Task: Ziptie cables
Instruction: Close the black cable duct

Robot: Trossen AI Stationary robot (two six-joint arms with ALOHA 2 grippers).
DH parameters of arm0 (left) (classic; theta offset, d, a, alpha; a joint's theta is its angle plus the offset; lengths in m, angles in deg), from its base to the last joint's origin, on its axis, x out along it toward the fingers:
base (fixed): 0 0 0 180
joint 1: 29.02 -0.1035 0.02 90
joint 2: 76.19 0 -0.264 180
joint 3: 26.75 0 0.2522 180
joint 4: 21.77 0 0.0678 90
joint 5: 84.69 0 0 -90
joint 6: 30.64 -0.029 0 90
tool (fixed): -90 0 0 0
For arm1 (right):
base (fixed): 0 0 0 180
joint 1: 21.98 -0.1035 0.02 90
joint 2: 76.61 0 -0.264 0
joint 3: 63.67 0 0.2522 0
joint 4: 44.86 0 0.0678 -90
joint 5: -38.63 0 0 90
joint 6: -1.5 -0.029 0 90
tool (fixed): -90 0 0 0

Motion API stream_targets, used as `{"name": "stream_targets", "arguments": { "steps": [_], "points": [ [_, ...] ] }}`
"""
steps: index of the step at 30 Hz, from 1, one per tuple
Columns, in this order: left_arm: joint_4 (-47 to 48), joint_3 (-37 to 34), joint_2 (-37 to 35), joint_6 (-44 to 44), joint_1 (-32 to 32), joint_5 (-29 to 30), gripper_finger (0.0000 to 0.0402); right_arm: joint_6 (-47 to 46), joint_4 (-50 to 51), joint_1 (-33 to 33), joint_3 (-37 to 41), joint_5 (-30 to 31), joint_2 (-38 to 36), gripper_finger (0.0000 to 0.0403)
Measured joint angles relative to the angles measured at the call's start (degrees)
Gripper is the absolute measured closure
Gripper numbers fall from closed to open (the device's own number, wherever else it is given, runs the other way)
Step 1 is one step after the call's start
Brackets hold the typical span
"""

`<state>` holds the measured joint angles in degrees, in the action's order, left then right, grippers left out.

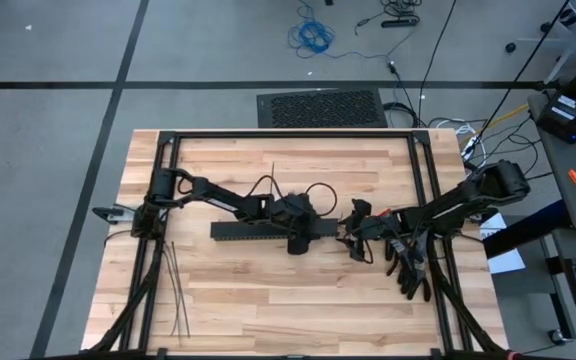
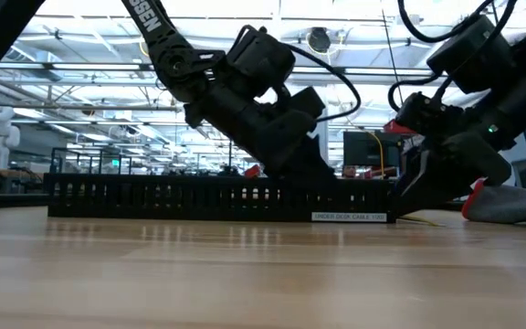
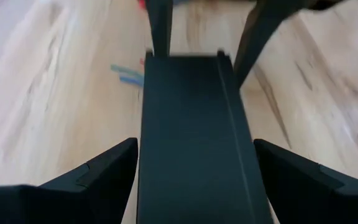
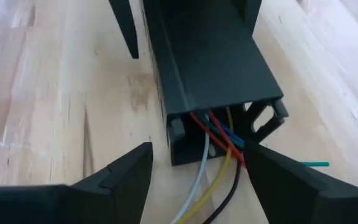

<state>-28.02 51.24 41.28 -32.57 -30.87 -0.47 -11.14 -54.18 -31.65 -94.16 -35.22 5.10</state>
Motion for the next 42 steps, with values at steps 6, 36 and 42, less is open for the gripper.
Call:
{"name": "stream_targets", "arguments": {
  "steps": [6,36,42],
  "points": [
    [3.07,0.04,-0.13,0.1,0.1,0.0,0.0088,4.95,0.0,0.0,0.0,0.15,-0.57,0.0163],
    [12.11,0.09,-0.48,-0.03,1.46,-0.42,0.0088,10.69,-5.36,3.51,0.02,-3.35,-0.57,0.0141],
    [12.06,-0.11,-1.99,-0.84,1.51,0.46,0.0088,9.29,-5.19,3.69,0.0,-4.13,-0.59,0.0185]
  ]
}}
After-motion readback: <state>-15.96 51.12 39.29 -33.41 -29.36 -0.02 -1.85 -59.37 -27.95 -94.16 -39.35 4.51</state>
